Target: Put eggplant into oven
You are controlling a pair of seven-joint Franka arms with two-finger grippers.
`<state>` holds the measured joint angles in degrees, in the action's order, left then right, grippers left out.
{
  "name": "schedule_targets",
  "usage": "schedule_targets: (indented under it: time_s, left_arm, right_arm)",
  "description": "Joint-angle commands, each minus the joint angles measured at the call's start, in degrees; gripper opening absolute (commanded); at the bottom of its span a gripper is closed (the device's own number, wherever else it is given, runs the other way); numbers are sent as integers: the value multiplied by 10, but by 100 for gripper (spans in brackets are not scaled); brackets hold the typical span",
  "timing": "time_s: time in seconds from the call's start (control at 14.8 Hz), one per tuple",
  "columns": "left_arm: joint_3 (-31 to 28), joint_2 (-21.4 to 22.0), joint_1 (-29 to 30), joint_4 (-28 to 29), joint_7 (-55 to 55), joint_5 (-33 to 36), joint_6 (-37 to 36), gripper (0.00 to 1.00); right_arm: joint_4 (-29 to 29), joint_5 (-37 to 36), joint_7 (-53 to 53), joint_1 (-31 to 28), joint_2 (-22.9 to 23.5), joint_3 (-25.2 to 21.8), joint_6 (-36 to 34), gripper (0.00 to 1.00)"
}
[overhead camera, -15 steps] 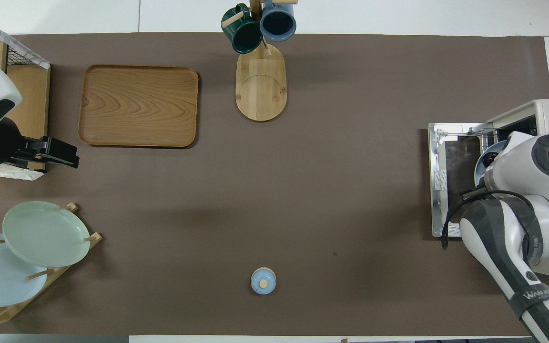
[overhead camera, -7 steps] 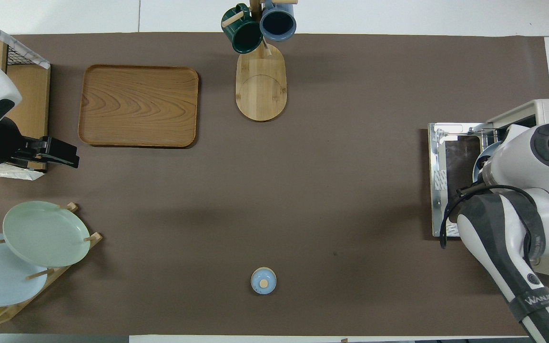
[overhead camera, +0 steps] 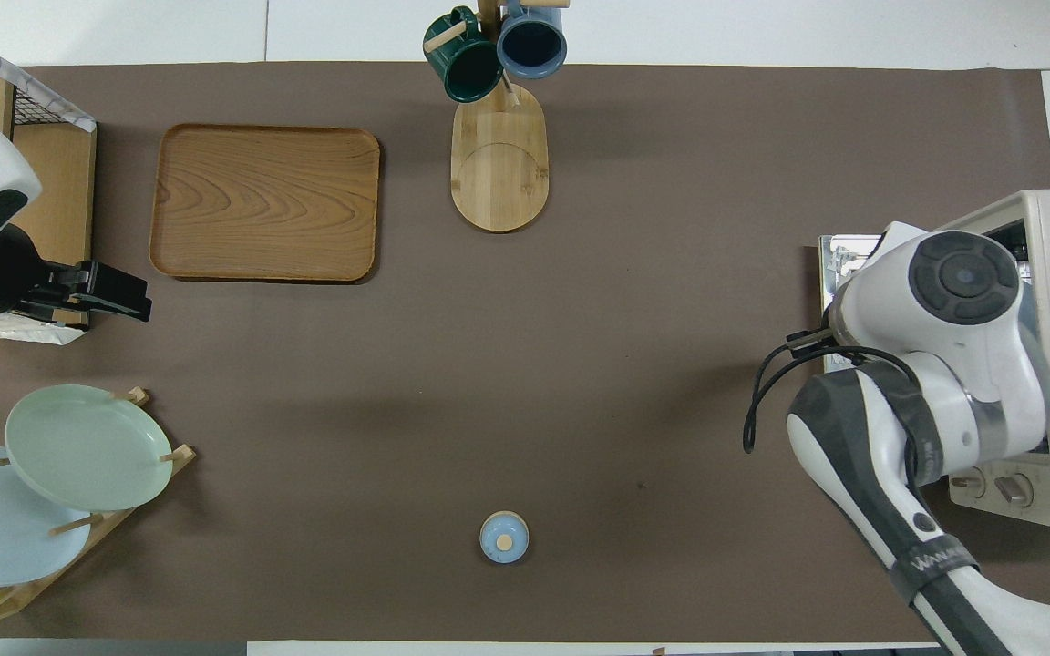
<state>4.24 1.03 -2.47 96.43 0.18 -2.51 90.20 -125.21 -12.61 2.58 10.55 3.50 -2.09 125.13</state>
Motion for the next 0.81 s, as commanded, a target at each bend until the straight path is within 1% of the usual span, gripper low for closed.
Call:
schedule_targets:
  time_s: [0.0,0.2,0.4,0.47,0.61,0.74]
  left_arm:
    - [1,13,5,12,-3,-6,6,100]
    - [1,13,5,12,-3,-6,6,100]
    - [1,13,5,12,-3,-6,6,100]
    - [1,14,5,12,-3,-6,6,100]
    - [1,13,5,12,-3,-6,6,100]
    - [1,13,5,12,-3,-6,6,100]
  right_arm:
    - [0,5,50,8,55,0,48,0]
    - [-2,-5,49,1,76,-2,51,0]
    - [-2,-39,49,1,76,-2,36,0]
    - [-2,-40,48,1,75,-3,35,0]
    - [-2,-64,49,0,73,-3,16,0]
    - [-2,-73,46,-5,73,-3,14,0]
